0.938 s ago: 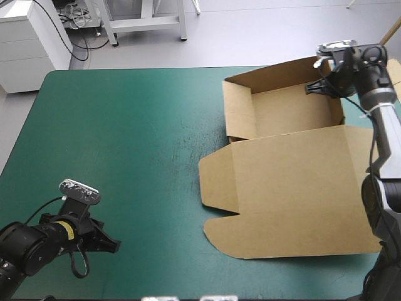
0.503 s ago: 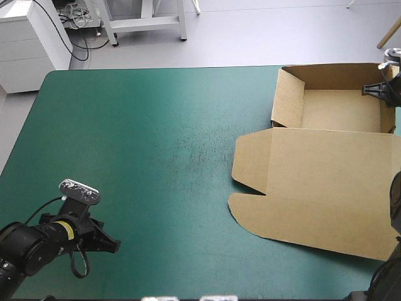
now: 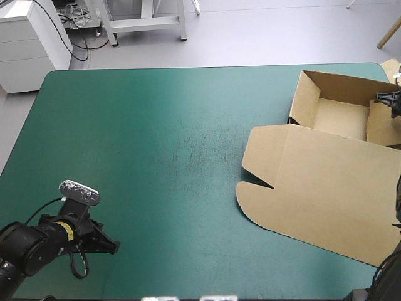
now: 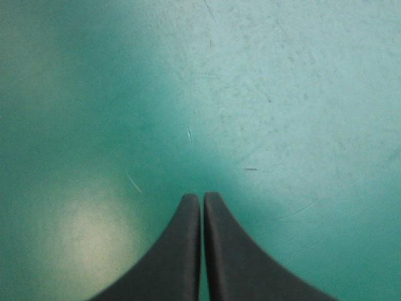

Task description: Fold the box

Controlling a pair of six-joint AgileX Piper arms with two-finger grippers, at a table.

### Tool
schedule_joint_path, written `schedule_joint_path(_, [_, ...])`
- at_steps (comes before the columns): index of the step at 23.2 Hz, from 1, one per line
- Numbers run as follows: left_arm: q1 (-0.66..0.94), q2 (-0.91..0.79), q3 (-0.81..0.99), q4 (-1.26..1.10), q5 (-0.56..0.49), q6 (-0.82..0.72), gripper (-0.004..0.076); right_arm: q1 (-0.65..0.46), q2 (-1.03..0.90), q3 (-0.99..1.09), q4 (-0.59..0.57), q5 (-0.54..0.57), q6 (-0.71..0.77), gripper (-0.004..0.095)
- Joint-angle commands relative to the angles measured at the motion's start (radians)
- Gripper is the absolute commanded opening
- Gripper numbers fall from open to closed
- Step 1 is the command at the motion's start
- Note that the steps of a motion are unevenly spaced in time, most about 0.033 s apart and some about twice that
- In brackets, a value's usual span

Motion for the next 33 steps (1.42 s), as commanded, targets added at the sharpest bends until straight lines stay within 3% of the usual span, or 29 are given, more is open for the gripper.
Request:
schedule_joint_path(1, [0.000, -0.007, -0.026, 0.006, -0.024, -0.010, -0.0008, -0.010, -0.081, -0.030, 0.000, -0.022, -0.002, 0.0628])
schedule_joint_path(2, [0.000, -0.007, -0.026, 0.006, -0.022, -0.010, -0.0008, -0.010, -0.098, -0.039, 0.000, -0.018, -0.002, 0.0740])
schedule_joint_path(3, [0.000, -0.007, -0.026, 0.007, -0.022, -0.010, -0.0008, -0.010, -0.111, -0.044, 0.000, -0.014, -0.002, 0.0761])
schedule_joint_path(6, [0.000, -0.007, -0.026, 0.007, -0.011, -0.008, -0.0008, -0.010, -0.175, -0.104, 0.052, 0.036, -0.018, 0.0749])
schedule_joint_path(7, [0.000, -0.007, -0.026, 0.007, -0.007, -0.008, -0.0008, -0.008, -0.201, -0.117, 0.063, 0.049, -0.018, 0.0699])
schedule_joint_path(9, [0.000, -0.007, -0.026, 0.007, 0.000, -0.008, -0.0008, -0.006, -0.256, -0.117, 0.123, 0.049, -0.018, 0.0516])
schedule_joint_path(13, [0.000, -0.007, -0.026, -0.011, -0.003, -0.008, -0.0008, 0.016, -0.345, -0.117, 0.337, 0.049, -0.085, -0.0017])
schedule_joint_path(15, [0.000, -0.007, -0.026, -0.016, -0.008, -0.008, -0.0008, 0.050, -0.367, -0.113, 0.374, 0.049, -0.104, -0.0001])
schedule_joint_path(23, [0.000, -0.026, -0.026, -0.047, -0.076, -0.006, -0.0008, 0.324, -0.533, 0.124, 0.306, 0.047, -0.177, -0.0002])
schedule_joint_path(28, [0.000, -0.101, -0.026, -0.045, -0.074, 0.000, -0.0008, 0.463, -0.710, 0.432, 0.265, -0.050, -0.179, -0.0002])
schedule_joint_path(33, [0.000, -0.205, -0.026, -0.045, -0.015, 0.000, -0.0008, 0.492, -0.970, 0.833, 0.266, -0.112, -0.205, -0.0002])
